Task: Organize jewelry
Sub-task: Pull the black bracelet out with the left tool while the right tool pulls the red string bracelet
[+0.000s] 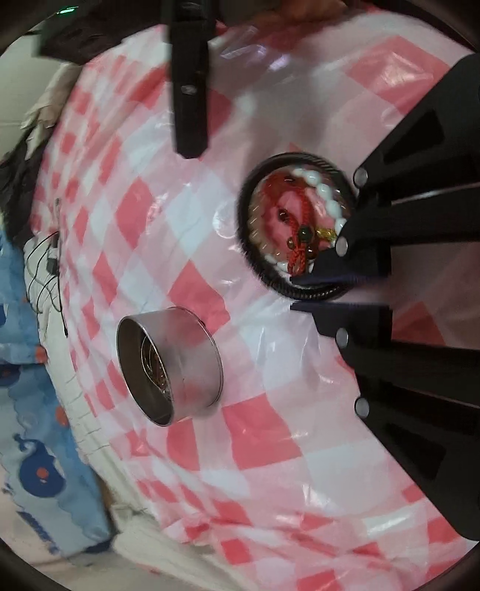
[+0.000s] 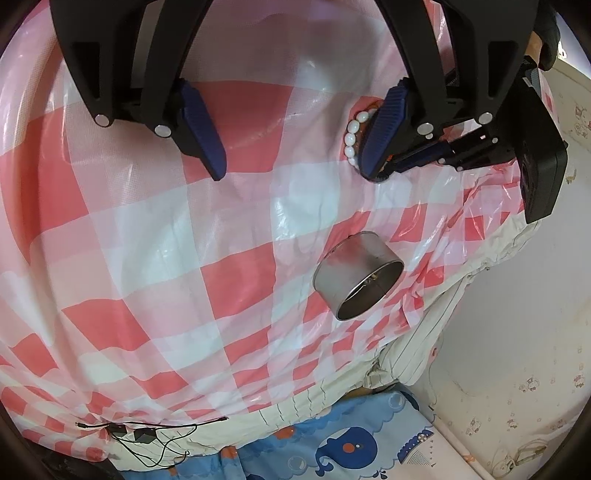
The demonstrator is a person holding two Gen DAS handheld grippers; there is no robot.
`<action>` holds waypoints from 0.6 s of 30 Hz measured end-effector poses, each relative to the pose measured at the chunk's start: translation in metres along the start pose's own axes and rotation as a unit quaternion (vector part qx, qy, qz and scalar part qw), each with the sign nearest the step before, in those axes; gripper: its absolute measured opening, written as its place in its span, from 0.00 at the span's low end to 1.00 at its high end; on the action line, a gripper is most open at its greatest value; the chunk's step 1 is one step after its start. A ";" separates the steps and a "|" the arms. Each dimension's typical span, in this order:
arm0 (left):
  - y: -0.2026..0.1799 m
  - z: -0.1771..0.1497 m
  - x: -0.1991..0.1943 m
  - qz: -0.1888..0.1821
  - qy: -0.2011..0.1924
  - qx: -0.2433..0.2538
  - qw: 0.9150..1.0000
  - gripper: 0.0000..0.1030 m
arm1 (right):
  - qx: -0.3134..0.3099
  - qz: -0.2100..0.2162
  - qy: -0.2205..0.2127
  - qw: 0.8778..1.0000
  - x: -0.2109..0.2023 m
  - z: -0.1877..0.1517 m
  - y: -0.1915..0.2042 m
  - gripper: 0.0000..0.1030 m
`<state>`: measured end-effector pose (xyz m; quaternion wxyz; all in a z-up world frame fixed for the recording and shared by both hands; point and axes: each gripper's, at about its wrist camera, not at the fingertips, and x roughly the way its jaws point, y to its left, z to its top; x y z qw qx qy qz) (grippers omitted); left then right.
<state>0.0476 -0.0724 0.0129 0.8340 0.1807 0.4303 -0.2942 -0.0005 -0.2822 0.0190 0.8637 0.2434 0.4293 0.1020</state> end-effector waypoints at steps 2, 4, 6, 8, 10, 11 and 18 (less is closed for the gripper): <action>0.017 0.001 -0.007 -0.064 -0.017 -0.064 0.996 0.06 | 0.001 0.001 -0.001 1.000 0.000 0.000 0.000 0.71; 0.033 0.001 -0.017 -0.104 -0.039 -0.113 0.987 0.06 | 0.002 0.002 -0.001 1.000 0.000 0.000 0.000 0.71; 0.047 -0.001 -0.022 -0.126 -0.054 -0.151 0.979 0.06 | 0.001 0.002 -0.001 1.000 0.000 0.000 0.001 0.71; 0.060 -0.004 -0.021 -0.128 -0.058 -0.184 0.973 0.06 | -0.004 -0.002 0.000 1.000 0.000 -0.001 0.002 0.71; 0.070 -0.007 -0.019 -0.093 -0.057 -0.204 0.973 0.06 | -0.035 -0.014 0.001 0.999 0.001 -0.002 0.013 0.71; 0.075 -0.009 -0.019 -0.085 -0.058 -0.218 0.971 0.06 | -0.060 -0.018 0.003 0.998 0.002 -0.004 0.022 0.71; 0.105 -0.019 -0.009 -0.049 -0.042 -0.274 0.960 0.07 | -0.239 0.003 0.022 0.971 0.015 -0.025 0.094 0.37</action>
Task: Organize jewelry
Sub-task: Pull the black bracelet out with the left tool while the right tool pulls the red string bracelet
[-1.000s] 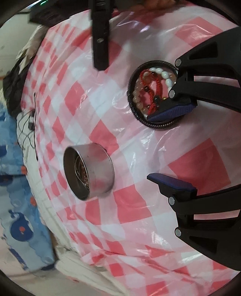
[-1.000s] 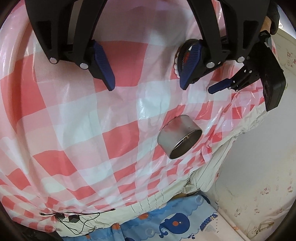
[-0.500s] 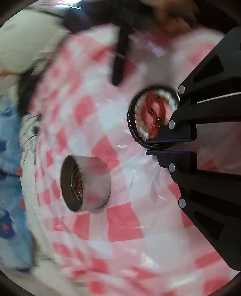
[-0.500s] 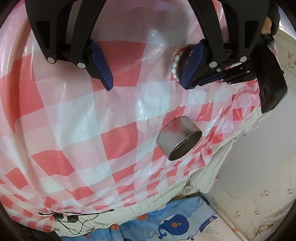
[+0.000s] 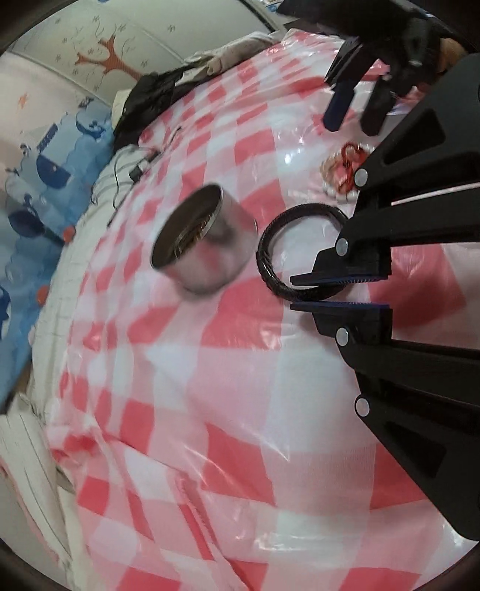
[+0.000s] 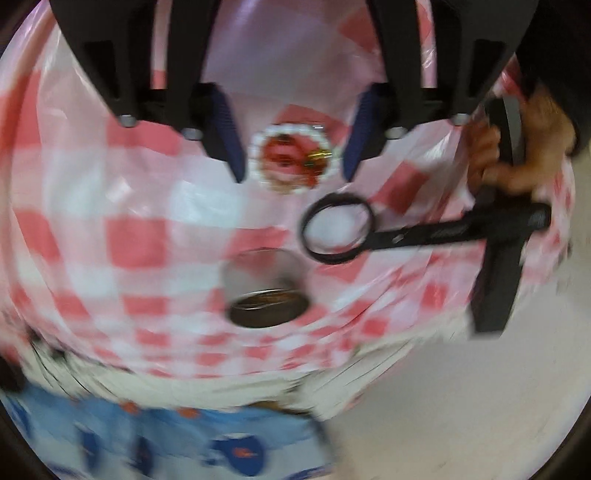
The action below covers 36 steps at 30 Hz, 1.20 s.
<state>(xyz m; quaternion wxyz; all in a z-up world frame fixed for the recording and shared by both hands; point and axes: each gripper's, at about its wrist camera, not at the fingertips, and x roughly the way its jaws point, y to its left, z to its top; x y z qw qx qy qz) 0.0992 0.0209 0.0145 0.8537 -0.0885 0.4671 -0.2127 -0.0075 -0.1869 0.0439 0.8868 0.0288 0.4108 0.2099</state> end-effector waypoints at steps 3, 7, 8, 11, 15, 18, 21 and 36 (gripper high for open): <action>0.002 0.000 0.005 0.006 0.006 -0.001 1.000 0.08 | -0.023 -0.010 0.022 0.999 0.018 0.004 0.008 0.32; 0.001 0.000 0.009 0.009 0.012 0.009 1.000 0.13 | -0.022 -0.012 0.063 0.998 0.040 0.005 0.005 0.31; -0.002 -0.001 0.010 0.013 0.013 0.016 1.000 0.15 | -0.019 -0.013 0.067 0.998 0.043 0.004 0.004 0.26; -0.009 -0.003 0.012 0.018 0.016 0.035 0.999 0.25 | 0.005 0.004 0.056 0.998 0.038 0.004 -0.004 0.15; -0.015 -0.004 0.013 0.020 0.015 0.051 0.998 0.33 | 0.050 0.042 0.040 0.997 0.030 0.005 -0.017 0.11; -0.015 -0.003 0.013 0.017 0.014 0.050 0.999 0.33 | 0.072 0.064 0.025 0.995 0.022 0.006 -0.022 0.11; -0.014 -0.003 0.013 0.017 0.015 0.051 0.998 0.34 | 0.089 0.094 -0.008 0.992 0.010 0.009 -0.026 0.11; -0.031 -0.006 0.011 0.062 -0.003 0.099 0.993 0.50 | 0.113 -0.067 -0.027 0.991 -0.003 0.011 -0.057 0.53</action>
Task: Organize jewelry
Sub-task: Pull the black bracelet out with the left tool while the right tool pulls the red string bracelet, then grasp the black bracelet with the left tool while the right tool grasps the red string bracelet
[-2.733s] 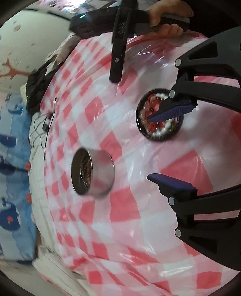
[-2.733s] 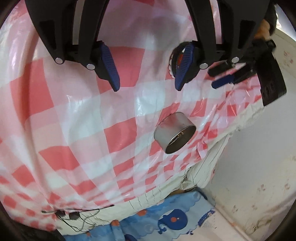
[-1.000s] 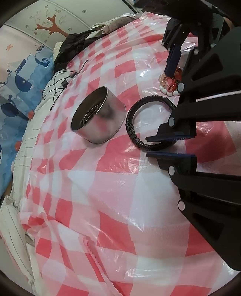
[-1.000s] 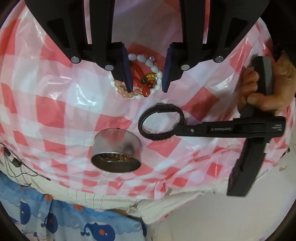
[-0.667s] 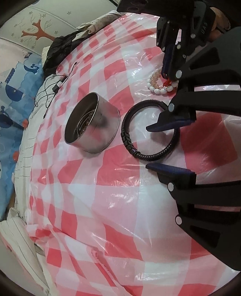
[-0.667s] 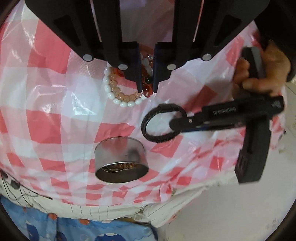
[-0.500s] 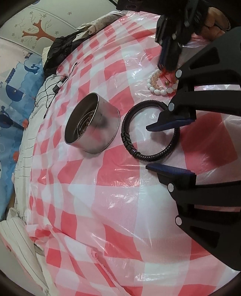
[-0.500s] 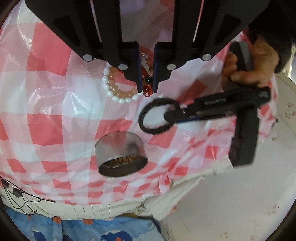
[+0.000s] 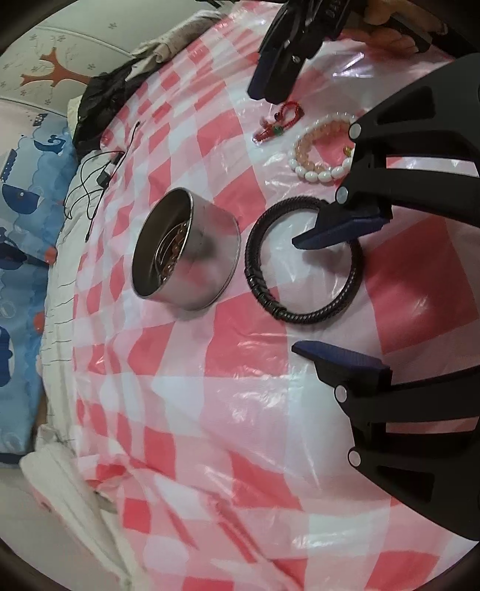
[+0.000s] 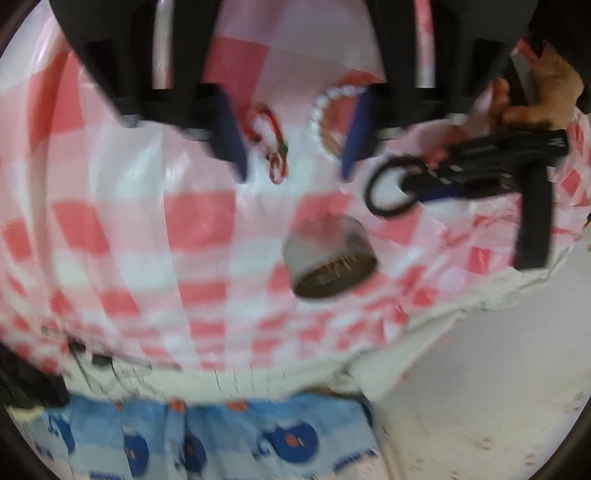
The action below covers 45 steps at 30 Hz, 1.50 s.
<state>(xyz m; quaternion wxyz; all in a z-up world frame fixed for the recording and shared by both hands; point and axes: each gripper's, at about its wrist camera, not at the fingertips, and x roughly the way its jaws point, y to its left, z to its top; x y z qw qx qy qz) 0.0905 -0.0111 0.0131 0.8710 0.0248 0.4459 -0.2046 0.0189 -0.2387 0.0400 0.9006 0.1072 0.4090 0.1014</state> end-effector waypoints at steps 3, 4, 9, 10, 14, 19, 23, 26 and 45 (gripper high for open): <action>0.001 0.001 -0.001 0.001 -0.001 0.000 1.000 0.51 | -0.016 -0.017 -0.002 1.000 0.002 -0.001 0.003 0.56; 0.001 0.002 -0.001 0.000 -0.001 -0.001 1.000 0.51 | -0.022 -0.023 -0.001 0.999 0.001 -0.004 0.002 0.57; 0.002 0.003 -0.002 0.000 0.000 -0.002 1.000 0.53 | -0.036 -0.048 0.016 0.998 0.012 -0.009 0.003 0.58; 0.002 0.003 -0.002 0.000 -0.001 -0.002 1.000 0.53 | -0.034 -0.050 0.017 0.998 0.014 -0.008 0.002 0.58; 0.003 0.002 -0.001 0.005 -0.005 -0.003 1.000 0.53 | -0.031 -0.059 0.038 0.997 0.025 -0.009 0.000 0.58; -0.014 -0.002 0.005 0.029 0.011 0.048 0.998 0.21 | -0.055 -0.062 0.049 0.995 0.028 -0.012 0.008 0.13; -0.019 -0.003 0.001 0.023 0.008 0.060 0.998 0.07 | -0.048 -0.056 0.020 0.997 0.016 -0.009 0.006 0.12; -0.018 -0.001 -0.005 0.019 0.001 0.057 0.998 0.07 | -0.042 -0.062 -0.001 0.997 0.009 -0.005 0.005 0.12; -0.028 -0.006 0.007 0.026 0.016 0.080 0.996 0.39 | -0.034 -0.090 0.038 0.995 0.028 -0.012 -0.003 0.58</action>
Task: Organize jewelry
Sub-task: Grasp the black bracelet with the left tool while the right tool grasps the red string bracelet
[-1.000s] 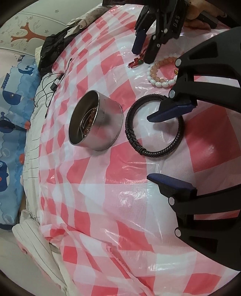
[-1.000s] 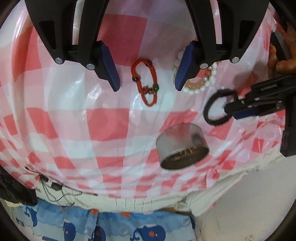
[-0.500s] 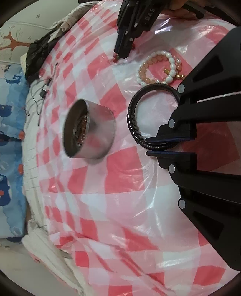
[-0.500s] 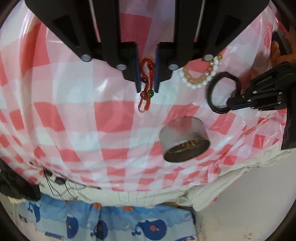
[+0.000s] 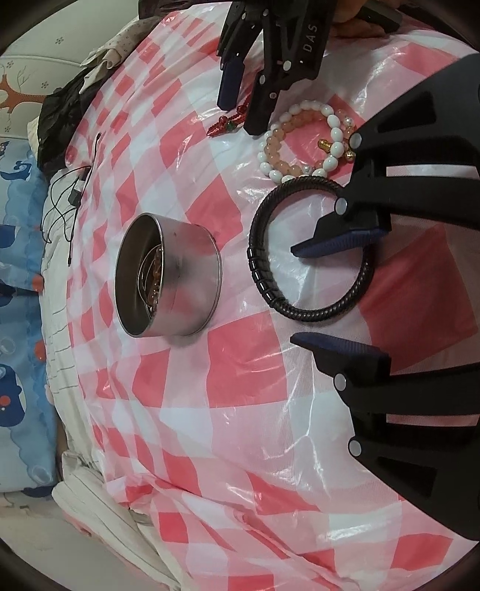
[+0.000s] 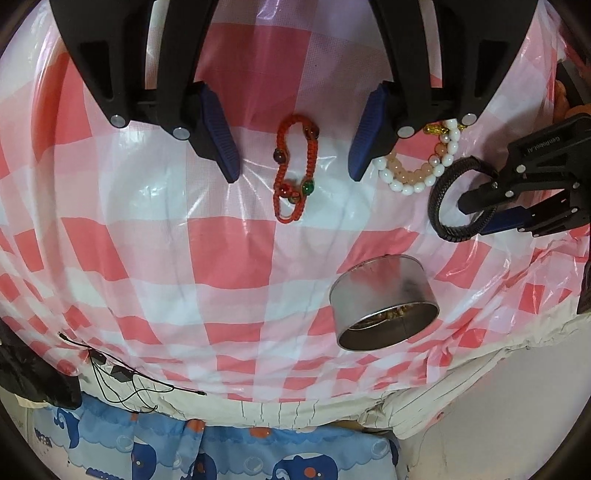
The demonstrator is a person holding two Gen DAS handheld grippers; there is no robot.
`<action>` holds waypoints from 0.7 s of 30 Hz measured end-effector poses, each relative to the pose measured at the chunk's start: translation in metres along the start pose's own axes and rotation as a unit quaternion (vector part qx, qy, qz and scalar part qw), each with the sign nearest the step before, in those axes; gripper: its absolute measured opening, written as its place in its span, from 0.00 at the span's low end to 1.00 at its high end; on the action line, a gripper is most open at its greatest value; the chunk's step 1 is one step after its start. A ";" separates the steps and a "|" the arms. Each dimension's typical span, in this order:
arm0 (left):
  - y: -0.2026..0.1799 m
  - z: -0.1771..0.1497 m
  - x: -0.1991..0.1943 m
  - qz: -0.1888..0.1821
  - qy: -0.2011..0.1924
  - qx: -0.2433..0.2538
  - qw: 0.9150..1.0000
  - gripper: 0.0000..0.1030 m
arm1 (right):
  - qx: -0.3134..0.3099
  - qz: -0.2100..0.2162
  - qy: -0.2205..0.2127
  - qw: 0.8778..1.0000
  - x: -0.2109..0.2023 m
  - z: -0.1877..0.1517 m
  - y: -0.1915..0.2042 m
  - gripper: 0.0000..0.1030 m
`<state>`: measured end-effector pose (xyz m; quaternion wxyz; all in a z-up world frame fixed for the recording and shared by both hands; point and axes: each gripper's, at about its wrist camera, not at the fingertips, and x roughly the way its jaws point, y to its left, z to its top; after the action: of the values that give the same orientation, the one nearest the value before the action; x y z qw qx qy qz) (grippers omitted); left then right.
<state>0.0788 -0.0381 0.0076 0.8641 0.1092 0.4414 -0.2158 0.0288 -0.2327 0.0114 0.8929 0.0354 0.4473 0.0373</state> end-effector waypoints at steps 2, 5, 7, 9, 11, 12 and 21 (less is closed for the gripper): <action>-0.001 0.000 0.000 0.001 0.000 0.001 1.000 0.40 | -0.003 -0.003 0.000 1.000 0.000 0.000 0.001 0.58; -0.001 0.000 0.001 0.001 0.000 0.004 1.000 0.42 | -0.004 -0.004 0.001 1.000 0.000 0.001 0.001 0.58; -0.001 0.000 0.001 0.002 0.000 0.006 1.000 0.43 | -0.005 -0.003 0.000 1.000 0.000 0.001 0.001 0.52; -0.001 0.000 0.001 0.002 0.000 0.006 1.000 0.43 | -0.004 0.001 0.000 1.000 0.000 0.001 0.002 0.35; -0.002 0.000 0.001 0.003 0.000 0.008 1.000 0.43 | -0.003 0.007 0.001 1.000 0.000 0.001 0.001 0.17; -0.002 -0.001 0.001 0.004 0.000 0.008 1.000 0.43 | -0.002 0.010 0.001 1.000 0.000 0.001 0.001 0.13; -0.002 0.000 0.001 0.001 -0.004 0.004 1.000 0.41 | 0.004 0.015 -0.013 1.000 -0.008 0.003 0.001 0.13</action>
<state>0.0782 -0.0396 0.0069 0.8655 0.1124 0.4373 -0.2168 0.0264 -0.2329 0.0196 0.8978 0.0458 0.4354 0.0481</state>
